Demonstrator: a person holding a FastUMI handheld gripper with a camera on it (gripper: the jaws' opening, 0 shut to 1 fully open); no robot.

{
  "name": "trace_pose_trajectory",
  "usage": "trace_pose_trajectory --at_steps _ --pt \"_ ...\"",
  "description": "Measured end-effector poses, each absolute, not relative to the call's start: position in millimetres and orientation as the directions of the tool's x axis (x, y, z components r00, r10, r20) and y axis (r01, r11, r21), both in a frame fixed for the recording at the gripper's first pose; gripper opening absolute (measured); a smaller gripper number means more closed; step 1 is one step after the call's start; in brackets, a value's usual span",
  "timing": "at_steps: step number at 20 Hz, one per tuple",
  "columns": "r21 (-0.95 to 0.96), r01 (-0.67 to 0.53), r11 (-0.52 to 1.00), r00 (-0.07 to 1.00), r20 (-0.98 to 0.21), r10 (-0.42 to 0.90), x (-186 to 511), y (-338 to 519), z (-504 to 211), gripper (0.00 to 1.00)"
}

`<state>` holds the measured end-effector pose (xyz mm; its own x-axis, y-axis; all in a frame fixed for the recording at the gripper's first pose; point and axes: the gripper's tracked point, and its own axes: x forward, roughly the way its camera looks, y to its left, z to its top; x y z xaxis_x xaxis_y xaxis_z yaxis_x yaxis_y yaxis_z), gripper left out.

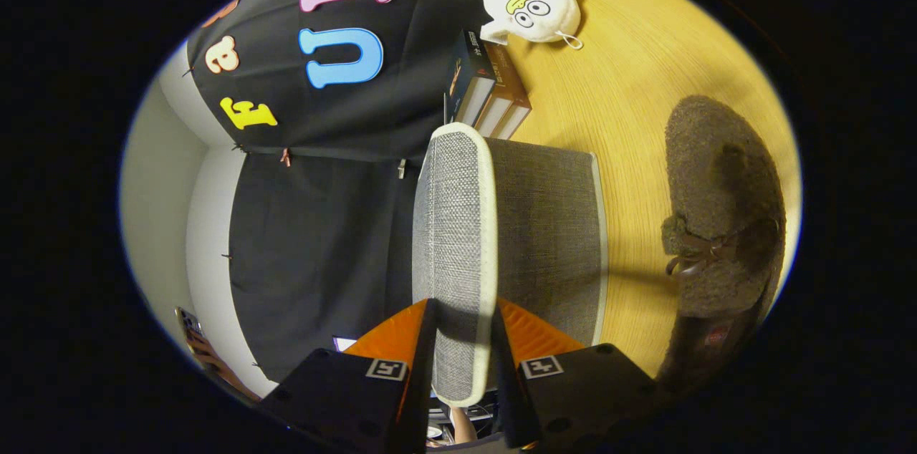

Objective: Open the storage box then place both shoes into the box .Put the left shoe in first, then the right shoe, with the right side of both shoes facing outward in a uniform manner.

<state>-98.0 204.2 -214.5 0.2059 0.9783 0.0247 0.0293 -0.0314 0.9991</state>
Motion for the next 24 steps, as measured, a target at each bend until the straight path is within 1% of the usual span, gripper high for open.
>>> trace_pose_trajectory --at_steps 1,2,3,6,9,17,22,24 --pt "0.996 0.046 -0.073 0.229 0.061 0.971 -94.6 198.4 -205.6 0.27" --pt "0.996 0.025 -0.084 0.243 0.075 0.967 -92.7 197.1 -199.8 0.11" --pt "0.996 0.004 -0.086 0.252 0.082 0.964 -94.2 193.8 -199.3 0.06" --pt "0.999 0.001 -0.043 0.259 0.041 0.965 -97.9 194.0 -196.6 0.05" --pt "1.0 -0.014 -0.011 0.29 0.015 0.957 -93.8 190.9 -183.9 0.05" --pt "0.988 -0.153 0.031 0.355 0.026 0.935 -82.0 199.5 -110.9 0.05" --pt "0.958 -0.262 0.112 0.368 -0.008 0.93 -79.1 238.2 -64.5 0.06" --pt "0.947 -0.3 0.112 0.364 0.005 0.931 -84.2 256.7 -39.9 0.07"
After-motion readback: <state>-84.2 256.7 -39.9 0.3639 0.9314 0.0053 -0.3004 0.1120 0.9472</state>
